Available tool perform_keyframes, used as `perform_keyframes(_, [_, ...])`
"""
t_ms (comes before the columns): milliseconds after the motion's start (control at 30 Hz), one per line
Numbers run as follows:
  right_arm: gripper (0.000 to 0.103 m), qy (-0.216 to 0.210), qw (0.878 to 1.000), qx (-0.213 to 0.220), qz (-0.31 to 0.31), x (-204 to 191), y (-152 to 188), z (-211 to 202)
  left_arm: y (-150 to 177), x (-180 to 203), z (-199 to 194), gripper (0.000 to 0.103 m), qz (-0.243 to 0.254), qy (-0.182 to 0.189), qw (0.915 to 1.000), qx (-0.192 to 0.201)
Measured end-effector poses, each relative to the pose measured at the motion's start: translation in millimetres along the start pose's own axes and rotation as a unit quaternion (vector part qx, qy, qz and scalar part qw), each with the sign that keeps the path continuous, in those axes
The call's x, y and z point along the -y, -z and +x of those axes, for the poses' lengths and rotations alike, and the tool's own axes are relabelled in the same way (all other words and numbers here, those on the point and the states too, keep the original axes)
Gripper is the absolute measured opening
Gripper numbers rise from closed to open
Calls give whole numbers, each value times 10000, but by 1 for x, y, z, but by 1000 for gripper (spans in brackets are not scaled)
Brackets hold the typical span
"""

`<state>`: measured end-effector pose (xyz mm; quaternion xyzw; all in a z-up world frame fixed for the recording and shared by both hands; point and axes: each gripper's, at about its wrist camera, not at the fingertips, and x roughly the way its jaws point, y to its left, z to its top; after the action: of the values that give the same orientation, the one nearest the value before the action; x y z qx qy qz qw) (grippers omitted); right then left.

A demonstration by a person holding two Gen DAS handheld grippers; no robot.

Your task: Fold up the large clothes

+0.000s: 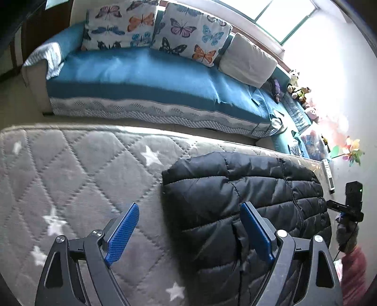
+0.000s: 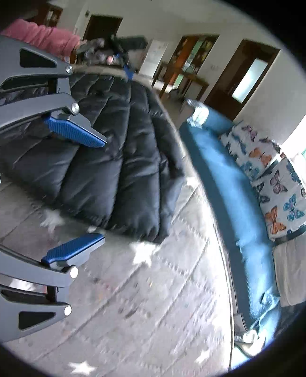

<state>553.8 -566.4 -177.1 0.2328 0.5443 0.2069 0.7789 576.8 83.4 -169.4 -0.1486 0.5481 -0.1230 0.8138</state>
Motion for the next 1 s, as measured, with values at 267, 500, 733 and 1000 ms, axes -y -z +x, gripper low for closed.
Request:
perform_keyframes(267, [43,-520,9981,120,316,8,-4,6,2,28,36,55,127,133,9998,8])
perform_keyframes(500, [24,-563,9970,504,-137,-33,2,-32,11,69,0,15,418,92,9980,465])
perform_keyframes(733, [21,-539,9889,893,-1058,-104,40,-107,44,116,-113,13,951,254,9884,1160])
perform_keyframes(1000, [21,-316,9726,1252,-1932,-166,125,-181,147,143,-252,13,1292,456,9708,1971])
